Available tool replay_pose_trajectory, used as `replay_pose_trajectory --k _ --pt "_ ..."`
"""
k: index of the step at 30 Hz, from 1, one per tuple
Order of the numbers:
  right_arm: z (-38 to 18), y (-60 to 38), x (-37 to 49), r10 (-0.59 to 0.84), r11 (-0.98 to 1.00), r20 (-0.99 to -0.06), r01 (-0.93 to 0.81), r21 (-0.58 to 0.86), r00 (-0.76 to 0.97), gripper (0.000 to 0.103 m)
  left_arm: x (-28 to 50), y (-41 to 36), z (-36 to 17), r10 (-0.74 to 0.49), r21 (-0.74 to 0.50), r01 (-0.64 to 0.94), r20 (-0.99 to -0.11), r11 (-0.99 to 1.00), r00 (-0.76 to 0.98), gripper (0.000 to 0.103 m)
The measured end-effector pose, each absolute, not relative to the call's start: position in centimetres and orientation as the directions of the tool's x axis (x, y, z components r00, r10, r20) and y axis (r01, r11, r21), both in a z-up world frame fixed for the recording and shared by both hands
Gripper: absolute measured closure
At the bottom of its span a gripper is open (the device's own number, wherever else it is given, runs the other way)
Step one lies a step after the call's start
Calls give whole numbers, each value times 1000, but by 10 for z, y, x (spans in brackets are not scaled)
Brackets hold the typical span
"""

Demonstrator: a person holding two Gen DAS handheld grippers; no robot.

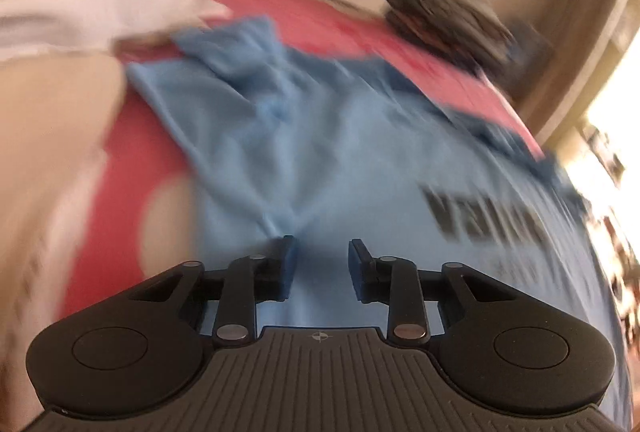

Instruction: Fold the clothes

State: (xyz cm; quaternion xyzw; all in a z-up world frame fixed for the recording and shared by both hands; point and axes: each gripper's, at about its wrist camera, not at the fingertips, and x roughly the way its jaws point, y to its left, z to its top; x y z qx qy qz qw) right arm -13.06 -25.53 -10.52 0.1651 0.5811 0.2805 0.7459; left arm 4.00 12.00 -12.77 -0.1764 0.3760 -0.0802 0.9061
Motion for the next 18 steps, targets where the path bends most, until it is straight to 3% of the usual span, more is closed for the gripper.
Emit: replay_pose_trajectory --k 4,12,18 --pt "-112 -255 -164 589 808 -793 -72 585 154 88 58 143 -132 -231 -395 -44 -621 918 749 73" --pt "-69 -240 -182 263 964 -911 -54 259 317 88 59 158 -133 -235 -397 -19 -580 918 780 71" --pt "-24 -194 -166 138 975 -901 -215 52 410 89 54 164 -124 -239 -433 -32 -556 901 796 71"
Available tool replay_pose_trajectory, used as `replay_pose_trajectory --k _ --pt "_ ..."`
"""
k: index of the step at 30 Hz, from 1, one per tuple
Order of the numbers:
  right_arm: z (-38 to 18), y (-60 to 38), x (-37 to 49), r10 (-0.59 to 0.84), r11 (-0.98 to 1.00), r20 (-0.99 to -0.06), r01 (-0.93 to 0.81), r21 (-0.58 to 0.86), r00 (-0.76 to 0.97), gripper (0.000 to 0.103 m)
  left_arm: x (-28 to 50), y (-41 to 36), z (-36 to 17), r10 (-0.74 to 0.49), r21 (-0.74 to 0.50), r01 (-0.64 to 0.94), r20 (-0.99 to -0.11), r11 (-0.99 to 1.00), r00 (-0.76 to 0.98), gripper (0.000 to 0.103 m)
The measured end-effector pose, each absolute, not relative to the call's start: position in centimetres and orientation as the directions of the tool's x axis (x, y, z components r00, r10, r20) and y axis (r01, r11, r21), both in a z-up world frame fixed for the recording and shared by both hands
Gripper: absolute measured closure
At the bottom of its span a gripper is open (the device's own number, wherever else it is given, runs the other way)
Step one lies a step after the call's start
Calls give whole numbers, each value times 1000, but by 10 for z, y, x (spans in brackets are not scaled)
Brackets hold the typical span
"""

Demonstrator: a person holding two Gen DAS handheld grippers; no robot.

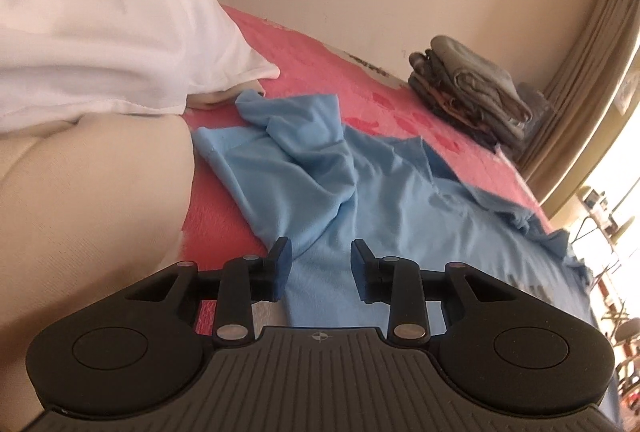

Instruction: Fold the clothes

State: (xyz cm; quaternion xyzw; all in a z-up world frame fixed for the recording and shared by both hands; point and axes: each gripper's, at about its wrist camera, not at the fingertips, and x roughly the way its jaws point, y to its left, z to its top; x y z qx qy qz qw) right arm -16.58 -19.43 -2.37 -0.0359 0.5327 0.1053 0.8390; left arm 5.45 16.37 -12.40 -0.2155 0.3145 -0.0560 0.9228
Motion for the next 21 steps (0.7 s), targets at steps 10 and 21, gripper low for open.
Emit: replay_pose_trajectory --k 10,21 --pt "-8 -126 -122 250 878 -868 -479 17 429 90 57 148 -99 -251 -425 7 -522 905 815 69" --pt "-37 -200 -37 231 973 -832 -103 208 504 90 67 119 -114 -196 -310 -3 -611 951 767 68"
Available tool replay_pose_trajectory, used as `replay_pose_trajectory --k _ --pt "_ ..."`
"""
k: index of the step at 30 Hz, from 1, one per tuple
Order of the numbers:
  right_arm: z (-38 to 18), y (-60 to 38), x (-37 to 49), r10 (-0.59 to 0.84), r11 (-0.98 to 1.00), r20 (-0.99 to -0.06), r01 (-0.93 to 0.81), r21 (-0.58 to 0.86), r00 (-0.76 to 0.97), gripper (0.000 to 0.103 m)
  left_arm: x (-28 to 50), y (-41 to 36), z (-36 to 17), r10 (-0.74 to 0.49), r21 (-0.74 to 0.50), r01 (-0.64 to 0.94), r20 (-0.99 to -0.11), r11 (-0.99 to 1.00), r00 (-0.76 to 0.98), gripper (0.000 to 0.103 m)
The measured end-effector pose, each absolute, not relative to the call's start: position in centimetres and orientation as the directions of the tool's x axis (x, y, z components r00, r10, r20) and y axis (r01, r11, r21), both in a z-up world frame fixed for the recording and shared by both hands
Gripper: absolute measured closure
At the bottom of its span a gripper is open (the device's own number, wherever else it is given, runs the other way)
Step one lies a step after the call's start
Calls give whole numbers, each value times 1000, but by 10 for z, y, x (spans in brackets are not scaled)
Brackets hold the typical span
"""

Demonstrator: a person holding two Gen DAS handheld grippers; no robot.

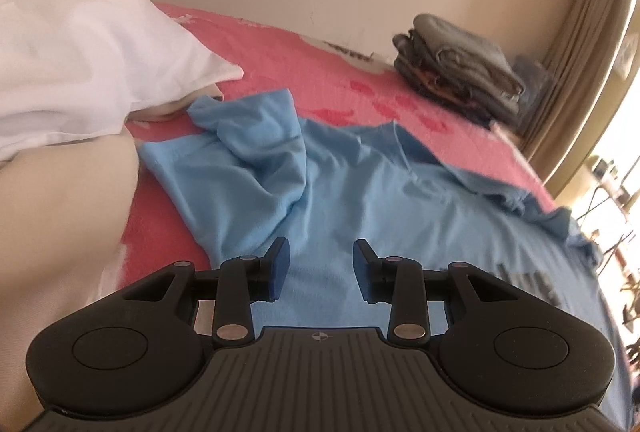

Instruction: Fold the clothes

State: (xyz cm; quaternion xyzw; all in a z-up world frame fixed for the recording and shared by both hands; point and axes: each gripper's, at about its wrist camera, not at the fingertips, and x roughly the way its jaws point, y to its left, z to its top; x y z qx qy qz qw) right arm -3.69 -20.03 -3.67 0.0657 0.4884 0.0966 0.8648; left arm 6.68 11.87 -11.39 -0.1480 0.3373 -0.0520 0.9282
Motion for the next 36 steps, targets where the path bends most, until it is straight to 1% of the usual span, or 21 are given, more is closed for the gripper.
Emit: replay_pose_trajectory --k 1,3,8,12,14,18,19,20,24,33,36 --pt "-40 -211 -27 216 975 -830 -75 208 514 90 68 116 -115 -190 -298 -4 -619 955 762 68" --pt "-43 -223 -5 214 976 -813 -94 195 541 90 69 114 -118 -167 -273 -16 -633 962 756 68" --pt "-61 -230 73 223 969 -761 -225 104 609 90 73 109 -124 -105 -209 -49 -665 977 739 68" --pt "-95 -230 134 244 960 -768 -259 106 592 90 69 102 -128 -55 -148 -59 -668 987 742 68" --pt "-115 -230 162 229 959 -777 -272 79 586 90 67 97 -129 -33 -113 -56 -665 992 746 68" --pt "-124 -251 209 173 975 -711 -223 24 681 91 65 94 -131 -11 -81 -57 -662 995 750 67" --pt "-124 -261 221 149 983 -700 -183 26 699 91 65 94 -131 -8 -77 -57 -661 995 750 67" --pt "-124 -274 234 138 989 -695 -137 57 706 90 64 93 -131 -4 -73 -58 -660 996 751 67" --pt "-112 -310 245 159 982 -679 -47 180 716 90 65 89 -133 11 -54 -62 -655 997 755 66" --pt "-125 -279 255 290 957 -750 -206 206 595 90 65 88 -131 19 -45 -64 -658 997 753 66" --pt "-126 -280 269 223 975 -728 -146 169 649 92 64 88 -132 19 -43 -63 -658 997 752 66"
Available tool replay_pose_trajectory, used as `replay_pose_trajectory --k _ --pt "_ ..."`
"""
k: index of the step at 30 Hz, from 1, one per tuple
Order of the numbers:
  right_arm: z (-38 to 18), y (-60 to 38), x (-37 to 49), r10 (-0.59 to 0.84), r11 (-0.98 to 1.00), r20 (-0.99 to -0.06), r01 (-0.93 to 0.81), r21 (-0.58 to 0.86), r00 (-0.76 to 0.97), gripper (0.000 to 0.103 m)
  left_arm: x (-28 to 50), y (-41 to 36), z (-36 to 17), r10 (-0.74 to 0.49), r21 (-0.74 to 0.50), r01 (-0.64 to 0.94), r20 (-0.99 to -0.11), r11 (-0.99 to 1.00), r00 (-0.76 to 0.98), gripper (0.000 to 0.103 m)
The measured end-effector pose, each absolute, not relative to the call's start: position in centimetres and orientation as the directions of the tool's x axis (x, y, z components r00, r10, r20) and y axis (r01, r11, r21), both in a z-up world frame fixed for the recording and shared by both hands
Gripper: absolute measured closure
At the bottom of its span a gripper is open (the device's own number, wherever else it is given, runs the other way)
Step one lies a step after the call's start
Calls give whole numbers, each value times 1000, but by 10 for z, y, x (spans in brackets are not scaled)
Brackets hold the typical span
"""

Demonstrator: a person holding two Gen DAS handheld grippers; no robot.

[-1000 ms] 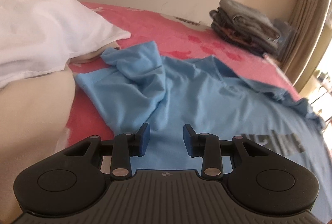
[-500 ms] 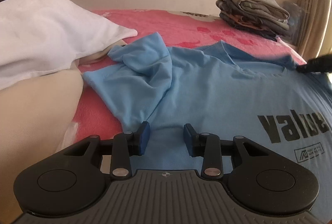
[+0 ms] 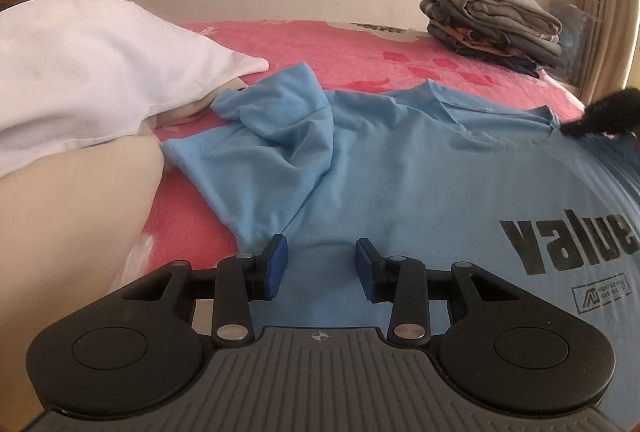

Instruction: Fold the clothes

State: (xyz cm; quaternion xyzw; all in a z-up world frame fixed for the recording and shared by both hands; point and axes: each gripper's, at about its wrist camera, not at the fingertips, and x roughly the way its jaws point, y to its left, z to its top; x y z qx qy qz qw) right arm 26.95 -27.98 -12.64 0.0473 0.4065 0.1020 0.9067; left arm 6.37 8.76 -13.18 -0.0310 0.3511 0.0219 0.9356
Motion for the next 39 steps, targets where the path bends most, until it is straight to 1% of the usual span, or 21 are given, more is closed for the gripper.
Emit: replay_pose_trajectory --k 1,2,13,16,17,19,20,23,28,30,35,39 --pt "-124 -280 274 198 980 -714 -125 155 672 90 64 88 -132 18 -43 -62 -659 997 752 66" --pt "-125 -271 276 206 978 -715 -142 149 668 90 64 88 -132 17 -44 -61 -659 997 752 65" --pt "-137 -162 295 336 911 -761 -395 114 555 90 62 86 -132 27 -36 -68 -658 997 753 65" --pt "-140 -133 300 365 881 -774 -461 107 518 92 61 86 -132 30 -35 -69 -656 997 754 65" --pt "-141 -129 304 356 888 -760 -451 94 543 92 60 86 -132 30 -37 -72 -656 997 754 65" --pt "-137 -130 312 329 917 -750 -384 108 574 91 61 87 -132 28 -40 -71 -657 997 753 65" --pt "-131 -131 311 339 916 -743 -382 122 577 90 61 87 -131 26 -41 -71 -658 997 752 65" --pt "-112 -131 294 461 857 -717 -471 209 522 90 61 88 -131 20 -45 -66 -660 997 751 65" --pt "-120 -117 307 436 871 -721 -454 187 539 92 60 87 -131 24 -25 -54 -660 998 750 65" --pt "-123 -111 312 423 878 -722 -445 176 547 96 59 86 -132 27 -24 -56 -659 998 751 65" --pt "-132 -97 327 390 894 -725 -422 150 568 95 57 88 -131 20 -29 -53 -661 998 750 64" --pt "-129 -115 324 490 861 -728 -399 316 480 93 56 90 -131 13 -34 -46 -660 998 751 64"
